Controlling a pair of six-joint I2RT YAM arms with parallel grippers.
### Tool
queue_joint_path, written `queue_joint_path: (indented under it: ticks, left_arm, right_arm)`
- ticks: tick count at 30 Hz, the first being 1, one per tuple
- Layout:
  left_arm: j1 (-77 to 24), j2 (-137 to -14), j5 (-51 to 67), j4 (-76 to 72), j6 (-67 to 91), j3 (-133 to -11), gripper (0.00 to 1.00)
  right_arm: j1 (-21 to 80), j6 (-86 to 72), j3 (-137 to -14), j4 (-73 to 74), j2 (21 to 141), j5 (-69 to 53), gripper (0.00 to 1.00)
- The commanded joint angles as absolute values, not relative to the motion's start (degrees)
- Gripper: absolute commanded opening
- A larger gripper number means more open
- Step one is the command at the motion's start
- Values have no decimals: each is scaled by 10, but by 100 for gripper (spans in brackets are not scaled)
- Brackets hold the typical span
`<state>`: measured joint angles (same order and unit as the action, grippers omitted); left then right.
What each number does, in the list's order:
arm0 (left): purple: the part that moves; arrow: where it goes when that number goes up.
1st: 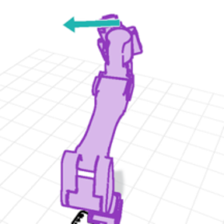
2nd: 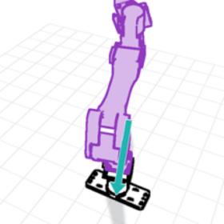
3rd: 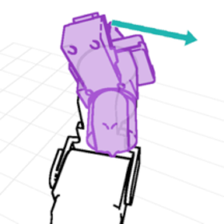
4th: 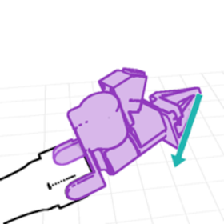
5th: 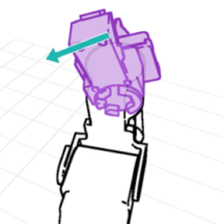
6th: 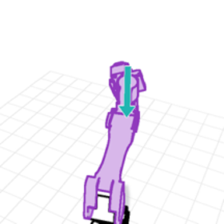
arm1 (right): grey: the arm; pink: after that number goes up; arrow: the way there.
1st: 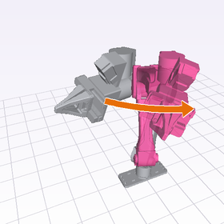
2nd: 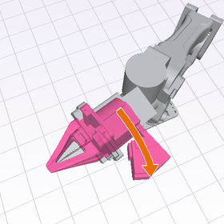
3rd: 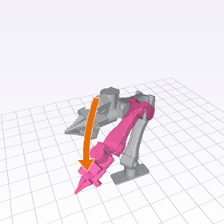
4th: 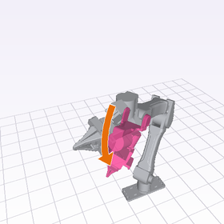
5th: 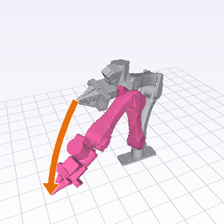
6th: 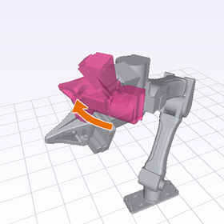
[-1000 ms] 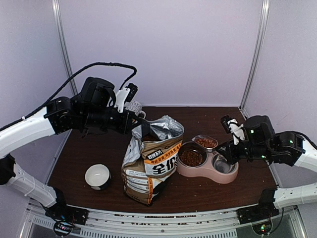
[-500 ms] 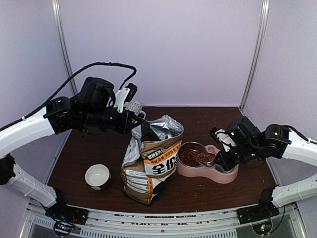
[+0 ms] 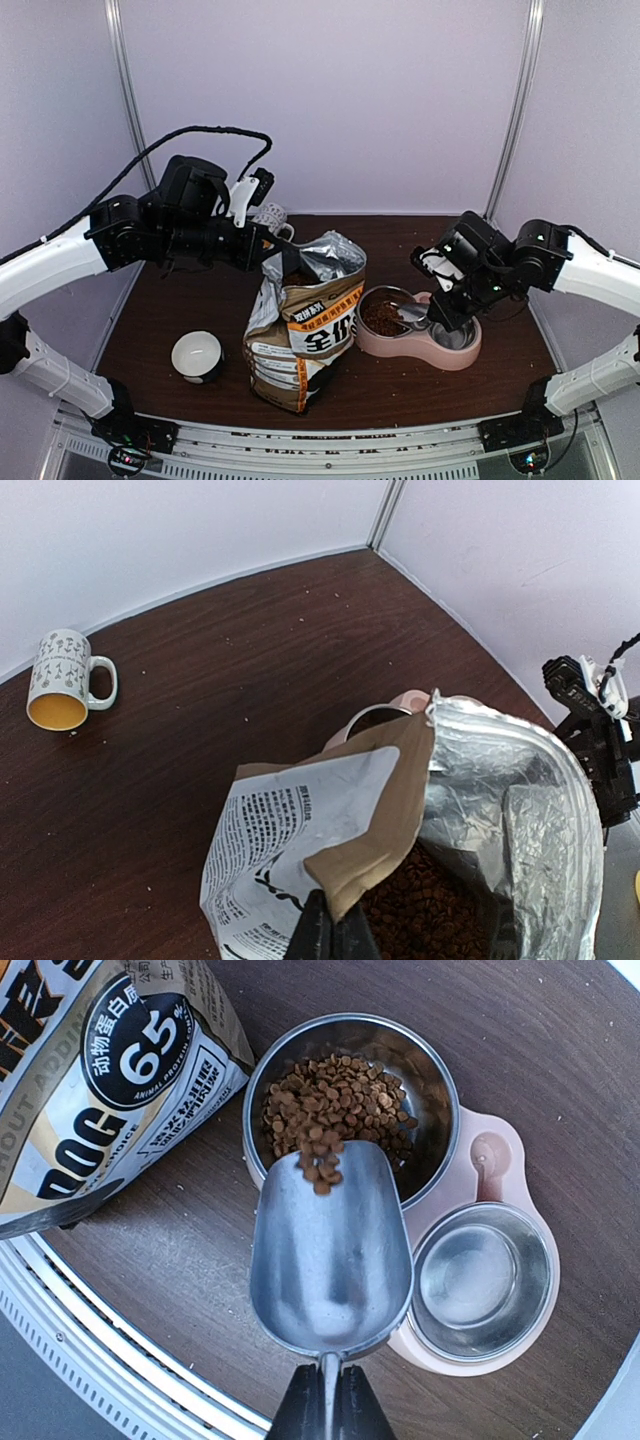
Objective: Serve the pet food
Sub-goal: Place the pet food in the pet food bowl.
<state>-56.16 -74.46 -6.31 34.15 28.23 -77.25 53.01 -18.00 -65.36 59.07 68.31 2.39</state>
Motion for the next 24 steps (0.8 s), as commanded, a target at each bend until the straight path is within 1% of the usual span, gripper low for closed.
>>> queue_joint_path:
  ticks: [1, 7, 16, 24]
  left_arm:
    - [-555, -692, -70, 223, 274, -789, 0]
    - [-554, -689, -64, 221, 270, -786, 1]
    - [-554, -687, -53, 215, 264, -785, 1]
    - [-554, -686, -54, 213, 261, -789, 1]
  right_arm:
    - [533, -168, -692, 640, 698, 39, 0]
    - [533, -156, -720, 663, 720, 45, 0]
    - [533, -108, -761, 699, 748, 89, 0]
    - [537, -54, -767, 687, 718, 98, 0]
